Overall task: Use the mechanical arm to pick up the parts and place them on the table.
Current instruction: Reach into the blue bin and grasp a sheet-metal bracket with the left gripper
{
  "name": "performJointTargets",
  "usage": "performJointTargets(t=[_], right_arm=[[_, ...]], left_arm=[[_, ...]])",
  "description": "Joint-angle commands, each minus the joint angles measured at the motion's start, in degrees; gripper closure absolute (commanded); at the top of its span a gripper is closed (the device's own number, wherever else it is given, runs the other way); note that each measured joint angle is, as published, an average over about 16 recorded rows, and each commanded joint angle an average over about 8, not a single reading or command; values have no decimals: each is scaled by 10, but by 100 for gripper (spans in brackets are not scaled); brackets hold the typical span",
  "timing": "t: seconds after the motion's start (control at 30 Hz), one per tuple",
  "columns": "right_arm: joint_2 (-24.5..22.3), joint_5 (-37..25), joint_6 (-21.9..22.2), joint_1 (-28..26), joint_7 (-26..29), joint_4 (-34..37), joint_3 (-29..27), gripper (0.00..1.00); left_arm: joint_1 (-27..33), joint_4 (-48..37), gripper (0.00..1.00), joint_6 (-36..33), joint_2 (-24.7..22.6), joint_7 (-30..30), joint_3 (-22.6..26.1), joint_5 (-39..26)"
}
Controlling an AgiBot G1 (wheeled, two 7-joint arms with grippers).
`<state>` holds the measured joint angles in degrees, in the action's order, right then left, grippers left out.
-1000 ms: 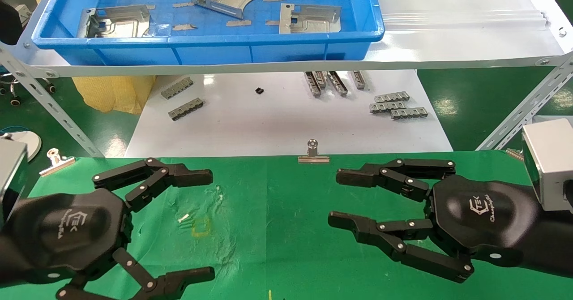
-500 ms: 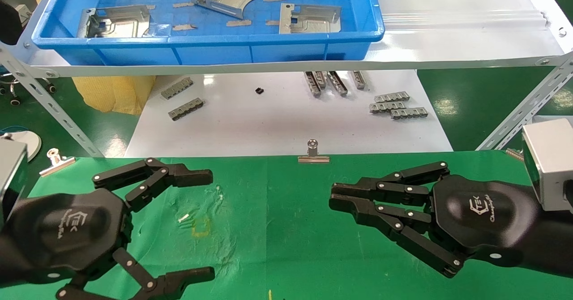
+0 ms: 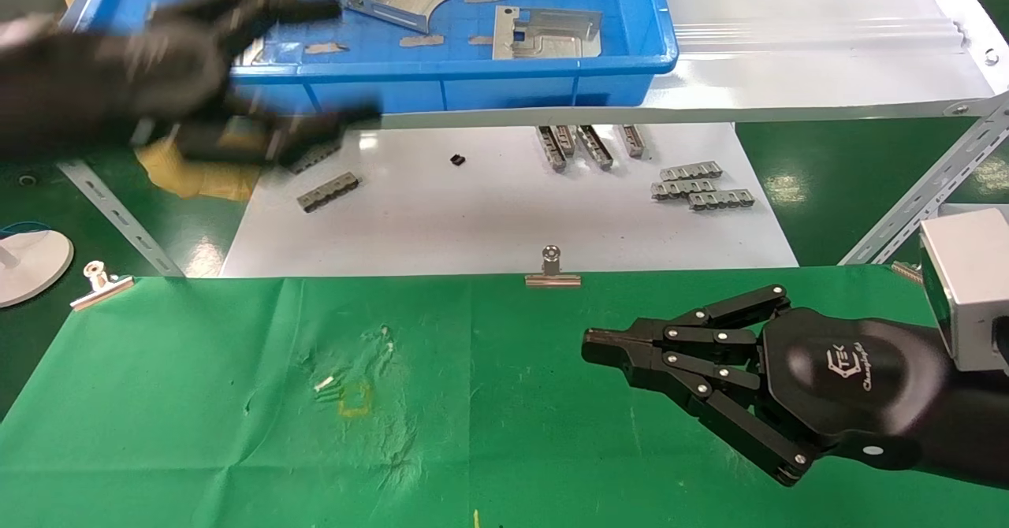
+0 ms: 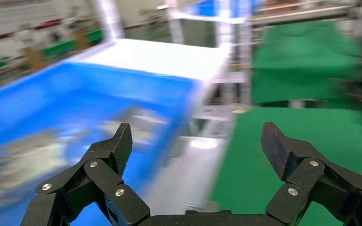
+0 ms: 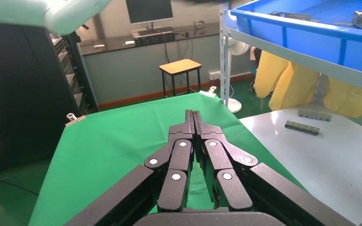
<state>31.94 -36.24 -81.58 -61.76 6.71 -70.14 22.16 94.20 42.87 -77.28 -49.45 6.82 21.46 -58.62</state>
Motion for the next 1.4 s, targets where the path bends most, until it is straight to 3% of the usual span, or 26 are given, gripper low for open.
performJointTargets(t=[0.03, 0.23, 0.27, 0.3, 0.33, 0.5, 0.53, 0.6, 1.4], right_arm=[[0, 0, 0, 0, 0, 0, 0, 100], [0, 0, 0, 0, 0, 0, 0, 100], [0, 0, 0, 0, 0, 0, 0, 96], [0, 0, 0, 0, 0, 0, 0, 85], [0, 0, 0, 0, 0, 0, 0, 73], [0, 0, 0, 0, 0, 0, 0, 10], [0, 0, 0, 0, 0, 0, 0, 2], [0, 0, 0, 0, 0, 0, 0, 0], [0, 0, 0, 0, 0, 0, 0, 0]], left_arm=[[61, -66, 0, 20, -34, -7, 16, -39], [165, -257, 0, 204, -141, -21, 47, -122], [176, -281, 0, 229, -155, -22, 51, -131], [186, -303, 1, 251, -169, -22, 56, -140], [195, -323, 7, 272, -182, -22, 60, -148], [221, -389, 69, 336, -227, -18, 77, -175], [224, -397, 82, 344, -233, -16, 79, -179], [227, -409, 100, 353, -242, -13, 82, -184], [218, -417, 100, 349, -258, -34, 79, -179]])
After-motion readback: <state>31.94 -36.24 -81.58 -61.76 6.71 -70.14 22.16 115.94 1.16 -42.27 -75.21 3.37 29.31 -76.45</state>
